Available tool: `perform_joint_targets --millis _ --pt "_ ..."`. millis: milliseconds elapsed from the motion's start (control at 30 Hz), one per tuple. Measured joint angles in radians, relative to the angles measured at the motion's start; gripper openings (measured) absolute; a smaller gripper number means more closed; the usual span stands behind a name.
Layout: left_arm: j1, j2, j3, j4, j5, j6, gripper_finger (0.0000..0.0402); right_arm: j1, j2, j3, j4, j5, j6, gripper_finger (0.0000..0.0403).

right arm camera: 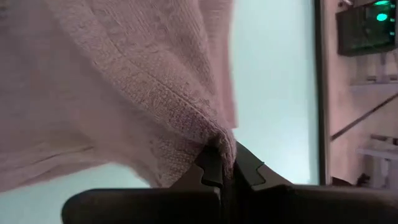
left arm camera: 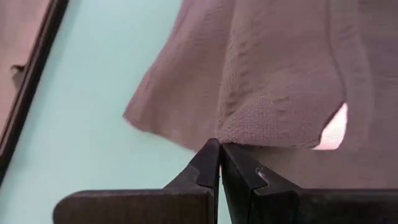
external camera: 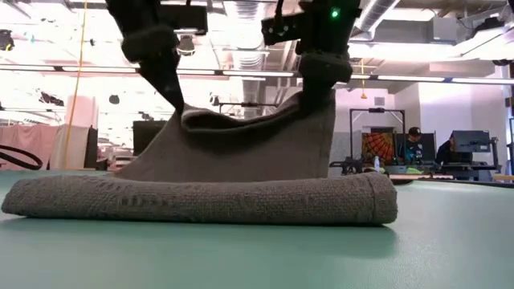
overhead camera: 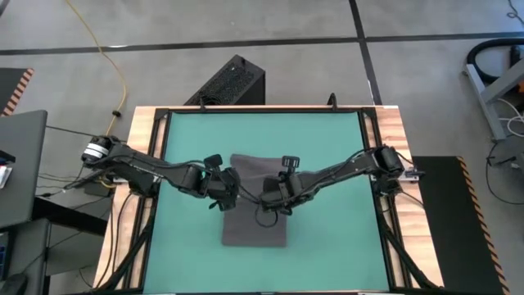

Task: Roll towel into tight, uniform cylinder
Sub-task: Roll the gray towel

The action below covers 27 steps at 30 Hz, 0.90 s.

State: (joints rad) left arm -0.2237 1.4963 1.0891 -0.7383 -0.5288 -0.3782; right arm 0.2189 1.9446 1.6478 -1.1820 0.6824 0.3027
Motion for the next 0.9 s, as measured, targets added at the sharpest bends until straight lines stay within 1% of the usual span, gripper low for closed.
perform_joint_targets --millis 67,200,300,400,467,567,667,767,900 --pt "0.014 -0.002 -0.017 0.044 0.0 0.013 0.0 -0.024 0.0 0.0 0.016 -0.024 -0.015 0.0019" --pt "0.045 -0.001 -0.062 0.137 0.043 0.07 0.0 -0.05 0.0 -0.016 0.066 -0.043 -0.043 0.0019" --pt "0.073 -0.001 -0.085 0.157 0.061 0.079 0.0 -0.063 0.0 -0.04 0.083 -0.086 -0.053 0.0019" --pt "0.09 -0.001 -0.103 0.165 0.083 0.062 0.0 -0.079 0.0 -0.076 0.144 -0.13 -0.069 0.0021" --pt "0.091 -0.001 -0.114 0.179 0.09 0.057 0.0 -0.086 0.0 -0.092 0.176 -0.132 -0.081 0.0035" --pt "0.09 -0.001 -0.116 0.18 0.037 0.053 0.0001 -0.086 0.0 -0.101 0.198 -0.132 -0.104 0.0071" --pt "0.09 -0.001 -0.116 0.18 0.021 0.092 0.0011 -0.092 0.0 -0.101 0.198 -0.133 -0.129 0.0101" --pt "0.094 0.001 -0.116 0.187 0.022 0.119 0.0037 -0.107 0.0 -0.101 0.198 -0.132 -0.155 0.0125" --pt "0.095 0.011 -0.116 0.187 0.03 0.145 0.009 -0.129 0.0 -0.101 0.2 -0.134 -0.18 0.0157"
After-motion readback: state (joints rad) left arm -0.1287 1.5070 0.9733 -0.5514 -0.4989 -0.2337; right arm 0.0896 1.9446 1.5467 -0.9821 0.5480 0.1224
